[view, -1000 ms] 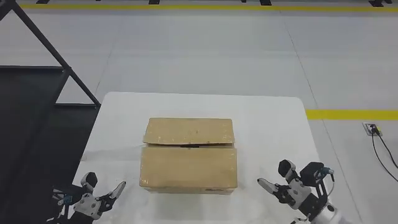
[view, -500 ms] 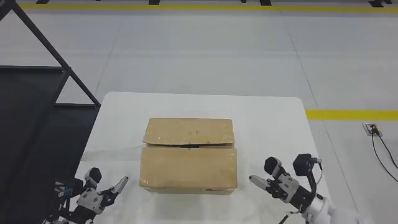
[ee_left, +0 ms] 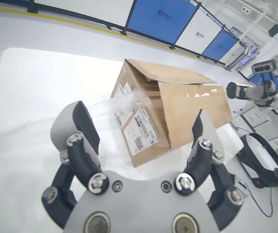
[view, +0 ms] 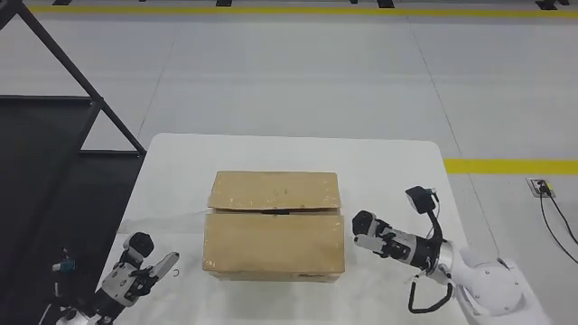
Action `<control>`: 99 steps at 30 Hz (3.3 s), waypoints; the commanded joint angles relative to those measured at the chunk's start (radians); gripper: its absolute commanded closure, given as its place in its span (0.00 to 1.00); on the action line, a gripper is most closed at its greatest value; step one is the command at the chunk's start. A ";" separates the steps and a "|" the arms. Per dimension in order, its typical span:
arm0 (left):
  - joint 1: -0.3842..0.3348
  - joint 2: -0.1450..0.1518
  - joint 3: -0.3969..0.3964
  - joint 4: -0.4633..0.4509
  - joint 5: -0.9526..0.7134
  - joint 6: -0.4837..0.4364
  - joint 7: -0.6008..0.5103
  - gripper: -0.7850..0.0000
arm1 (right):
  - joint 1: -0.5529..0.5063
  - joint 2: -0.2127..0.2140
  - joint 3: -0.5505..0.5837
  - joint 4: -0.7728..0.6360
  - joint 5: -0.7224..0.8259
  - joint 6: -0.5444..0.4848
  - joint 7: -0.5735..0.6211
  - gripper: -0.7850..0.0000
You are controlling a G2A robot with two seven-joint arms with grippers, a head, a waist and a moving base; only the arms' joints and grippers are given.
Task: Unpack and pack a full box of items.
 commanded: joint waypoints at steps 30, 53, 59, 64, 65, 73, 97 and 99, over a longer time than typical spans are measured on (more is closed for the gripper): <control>-0.027 0.008 0.059 -0.036 0.058 -0.022 -0.059 0.00 | -0.099 0.107 -0.074 -0.274 0.172 -0.083 0.251 0.00; -0.041 0.026 0.173 -0.003 0.419 -0.048 -0.123 0.00 | -0.019 0.230 -0.154 -0.095 0.434 0.015 0.184 0.00; -0.041 0.026 0.179 0.001 0.420 -0.031 -0.116 0.00 | -0.019 0.230 -0.154 -0.095 0.434 0.015 0.184 0.00; -0.041 0.026 0.179 0.001 0.420 -0.031 -0.116 0.00 | -0.001 0.223 -0.185 -0.104 0.447 0.096 0.138 0.00; -0.041 0.026 0.179 0.001 0.420 -0.031 -0.116 0.00 | 0.019 0.218 -0.199 -0.089 0.439 0.126 0.104 0.00; -0.035 0.027 0.207 -0.007 0.442 -0.019 -0.083 0.00 | 0.205 0.160 -0.354 0.067 0.530 0.311 -0.056 0.00; 0.002 0.034 0.198 -0.015 0.428 -0.004 -0.013 0.00 | 0.445 0.047 -0.468 0.237 0.497 0.267 -0.359 0.00; 0.007 0.035 0.194 -0.015 0.423 -0.012 -0.011 0.00 | 0.464 0.040 -0.478 0.255 0.466 0.280 -0.386 0.00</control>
